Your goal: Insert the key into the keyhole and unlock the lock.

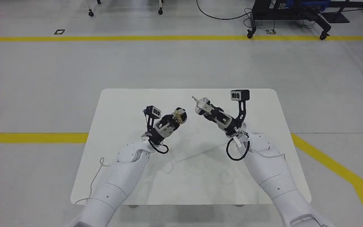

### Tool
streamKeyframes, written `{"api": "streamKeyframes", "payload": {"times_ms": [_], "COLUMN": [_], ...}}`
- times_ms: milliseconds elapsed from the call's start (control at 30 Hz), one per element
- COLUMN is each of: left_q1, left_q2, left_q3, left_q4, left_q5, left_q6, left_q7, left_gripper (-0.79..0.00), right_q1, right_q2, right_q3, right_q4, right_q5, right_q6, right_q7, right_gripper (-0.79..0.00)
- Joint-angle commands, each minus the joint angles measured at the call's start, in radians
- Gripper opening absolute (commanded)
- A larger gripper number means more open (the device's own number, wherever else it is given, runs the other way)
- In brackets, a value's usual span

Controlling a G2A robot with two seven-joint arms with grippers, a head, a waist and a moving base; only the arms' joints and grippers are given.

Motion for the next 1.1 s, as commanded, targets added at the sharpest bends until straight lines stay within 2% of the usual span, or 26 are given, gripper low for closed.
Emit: {"api": "streamKeyframes", "payload": {"times_ms": [0,100,567,733,833,967,1067], "left_q1": [-0.022,-0.067,-0.067,-0.075,-0.078,-0.086,-0.105], "left_q2": [-0.009,-0.023,-0.023,-0.014,-0.020,-0.042,-0.063], "left_q3": [0.006,0.022,0.022,0.030,0.041,0.060,0.068], "left_q4": [0.033,0.073,0.073,0.050,0.031,0.047,0.079], "left_q5": [-0.042,-0.054,-0.054,0.161,0.213,0.176,0.095], "left_q6": [0.004,-0.017,-0.017,-0.047,-0.040,0.002,0.051], "left_q7": [-0.052,-0.137,-0.137,0.033,0.119,0.195,0.200], "left_gripper": [-0.785,-0.785,-0.785,-0.785,-0.785,-0.785,-0.785], "right_q1": [-0.002,-0.011,-0.018,-0.018,-0.018,-0.077,-0.125], "right_q2": [0.005,0.013,0.015,0.015,0.015,0.026,0.045], "right_q3": [0.016,0.045,0.054,0.054,0.054,0.089,0.146], "right_q4": [-0.006,-0.023,-0.033,-0.033,-0.033,-0.102,-0.172], "right_q5": [-0.054,-0.132,-0.134,-0.134,-0.134,-0.121,-0.168], "right_q6": [0.004,0.028,0.042,0.042,0.042,0.106,0.157], "right_q7": [-0.019,-0.063,-0.083,-0.083,-0.083,-0.103,-0.093], "right_gripper": [-0.785,-0.785,-0.785,-0.785,-0.785,-0.785,-0.785]}}
